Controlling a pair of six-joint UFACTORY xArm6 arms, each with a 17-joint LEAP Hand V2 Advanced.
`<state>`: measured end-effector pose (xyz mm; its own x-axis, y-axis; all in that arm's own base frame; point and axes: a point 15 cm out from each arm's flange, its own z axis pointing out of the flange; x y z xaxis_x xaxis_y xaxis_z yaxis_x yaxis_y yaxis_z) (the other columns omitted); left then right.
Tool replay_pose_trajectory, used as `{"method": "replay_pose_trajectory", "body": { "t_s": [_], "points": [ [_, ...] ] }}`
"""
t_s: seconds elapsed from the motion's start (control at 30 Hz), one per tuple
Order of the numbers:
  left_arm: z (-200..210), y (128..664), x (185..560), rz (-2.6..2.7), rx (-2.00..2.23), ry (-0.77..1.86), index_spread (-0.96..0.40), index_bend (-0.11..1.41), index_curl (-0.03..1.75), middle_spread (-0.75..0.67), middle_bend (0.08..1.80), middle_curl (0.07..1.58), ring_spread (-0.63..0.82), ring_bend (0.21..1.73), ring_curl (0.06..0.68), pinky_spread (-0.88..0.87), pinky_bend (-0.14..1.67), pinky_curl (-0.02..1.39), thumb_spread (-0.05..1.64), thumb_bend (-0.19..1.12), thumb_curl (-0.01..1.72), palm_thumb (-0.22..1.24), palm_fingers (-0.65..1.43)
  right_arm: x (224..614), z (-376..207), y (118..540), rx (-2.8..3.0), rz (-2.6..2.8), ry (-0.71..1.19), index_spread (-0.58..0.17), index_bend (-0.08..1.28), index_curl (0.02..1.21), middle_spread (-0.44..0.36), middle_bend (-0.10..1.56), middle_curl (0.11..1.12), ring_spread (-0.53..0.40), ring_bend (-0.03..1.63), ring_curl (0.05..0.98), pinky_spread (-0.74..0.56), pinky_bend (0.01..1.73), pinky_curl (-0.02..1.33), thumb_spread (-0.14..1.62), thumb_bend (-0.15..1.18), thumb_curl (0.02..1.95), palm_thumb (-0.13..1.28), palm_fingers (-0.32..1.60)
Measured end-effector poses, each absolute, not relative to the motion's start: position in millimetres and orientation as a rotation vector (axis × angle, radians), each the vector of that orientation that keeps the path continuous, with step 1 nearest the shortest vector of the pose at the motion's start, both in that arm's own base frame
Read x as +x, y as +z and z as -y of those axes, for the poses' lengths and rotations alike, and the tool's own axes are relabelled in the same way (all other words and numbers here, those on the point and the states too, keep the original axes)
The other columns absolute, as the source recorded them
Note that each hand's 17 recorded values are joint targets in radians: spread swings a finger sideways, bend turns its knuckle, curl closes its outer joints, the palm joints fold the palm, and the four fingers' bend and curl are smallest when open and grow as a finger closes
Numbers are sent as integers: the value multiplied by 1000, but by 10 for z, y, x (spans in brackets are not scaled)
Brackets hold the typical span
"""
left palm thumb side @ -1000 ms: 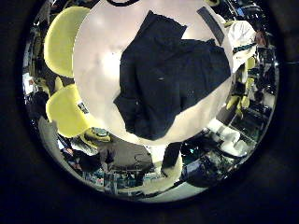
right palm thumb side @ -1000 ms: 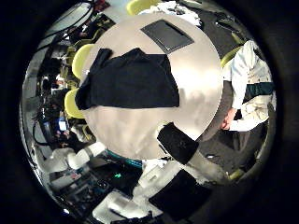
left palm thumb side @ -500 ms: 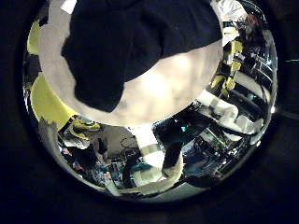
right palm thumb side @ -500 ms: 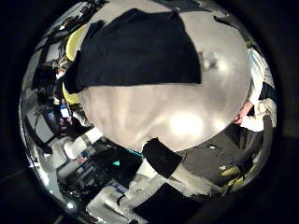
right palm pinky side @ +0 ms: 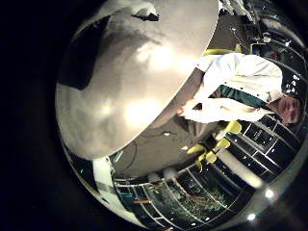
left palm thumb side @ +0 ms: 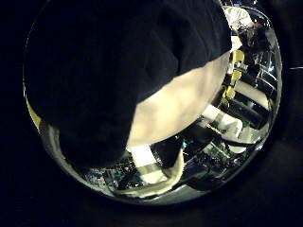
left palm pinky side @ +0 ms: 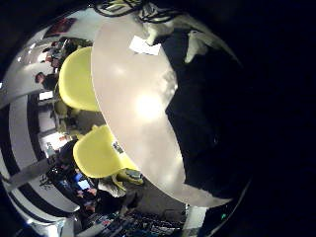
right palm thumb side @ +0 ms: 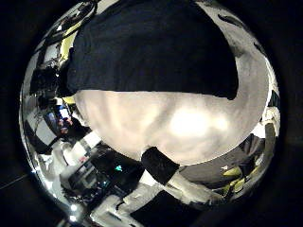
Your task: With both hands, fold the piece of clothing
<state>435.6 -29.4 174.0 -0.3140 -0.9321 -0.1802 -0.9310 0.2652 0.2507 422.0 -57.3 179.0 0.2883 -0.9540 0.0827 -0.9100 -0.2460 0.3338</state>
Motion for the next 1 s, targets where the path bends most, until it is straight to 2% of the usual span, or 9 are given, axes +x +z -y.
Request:
{"method": "replay_pose_trajectory", "body": {
  "t_s": [0.4, 0.63, 0.73, 0.8, 0.87, 0.9, 0.93, 0.97, 1.0],
  "points": [
    [306, 1829, 4320, 2492, 1852, -492, -37, 161, 283, 145, 197, 365, 337, 594, 224, 523, 287, 349, 933, -28, 300, 87, 107, 4287, 422, 1553, 2237, 1679, -201, -253, 153, 261, 4, 313, 359, 56, 654, 253, 354, 621, 288, 1021, -16, 333, 501, 162],
    [293, 1892, 4278, 2487, 1849, -502, -36, 165, 297, 142, 194, 367, 329, 586, 218, 520, 284, 340, 937, -29, 300, 88, 115, 4351, 321, 1478, 2262, 1643, -175, -238, 127, 234, -76, 412, 390, -95, 847, 291, 243, 673, 279, 1009, -16, 353, 583, 363],
    [282, 1903, 4254, 2480, 1848, -514, -36, 163, 300, 143, 194, 368, 328, 585, 217, 519, 285, 338, 937, -29, 300, 88, 116, 4366, 277, 1484, 2270, 1630, -171, -254, 120, 218, -131, 472, 411, -183, 983, 324, 95, 789, 288, 999, -2, 377, 655, 605],
    [282, 1910, 4249, 2477, 1846, -516, -36, 163, 303, 140, 195, 369, 328, 584, 216, 519, 285, 336, 937, -29, 300, 88, 117, 4405, 291, 1519, 2274, 1629, -154, -300, 120, 192, -197, 583, 450, -239, 1093, 346, -115, 963, 305, 983, 6, 399, 724, 995],
    [284, 1931, 4262, 2479, 1849, -512, -36, 161, 303, 140, 198, 369, 328, 583, 215, 518, 284, 335, 937, -29, 300, 88, 119, 4422, 312, 1532, 2274, 1626, -142, -352, 244, 247, -235, 708, 516, -243, 1140, 399, -225, 1042, 366, 963, 5, 421, 778, 1240],
    [285, 1937, 4268, 2480, 1850, -510, -36, 161, 304, 136, 197, 369, 327, 583, 215, 518, 284, 334, 937, -29, 300, 88, 119, 4422, 325, 1534, 2272, 1626, -140, -363, 273, 265, -238, 740, 533, -242, 1150, 412, -238, 1054, 378, 962, 5, 426, 790, 1268],
    [285, 1939, 4267, 2480, 1851, -510, -36, 165, 305, 135, 196, 369, 327, 582, 214, 518, 283, 333, 937, -29, 300, 88, 121, 4422, 338, 1534, 2270, 1630, -141, -376, 417, 320, -233, 809, 565, -239, 1149, 429, -240, 1082, 403, 951, 8, 439, 822, 1378],
    [285, 1943, 4265, 2481, 1850, -510, -36, 166, 308, 133, 195, 369, 327, 580, 214, 518, 282, 332, 937, -29, 300, 88, 122, 4425, 349, 1547, 2269, 1630, -136, -387, 476, 347, -235, 857, 590, -238, 1169, 445, -249, 1109, 421, 947, 6, 448, 842, 1355],
    [286, 1943, 4264, 2481, 1848, -509, -36, 165, 309, 132, 195, 369, 327, 579, 213, 518, 281, 331, 941, -28, 299, 89, 123, 4426, 373, 1551, 2267, 1630, -132, -389, 619, 410, -224, 921, 623, -232, 1194, 465, -246, 1154, 448, 933, 1, 464, 872, 1349]
  ]
}}
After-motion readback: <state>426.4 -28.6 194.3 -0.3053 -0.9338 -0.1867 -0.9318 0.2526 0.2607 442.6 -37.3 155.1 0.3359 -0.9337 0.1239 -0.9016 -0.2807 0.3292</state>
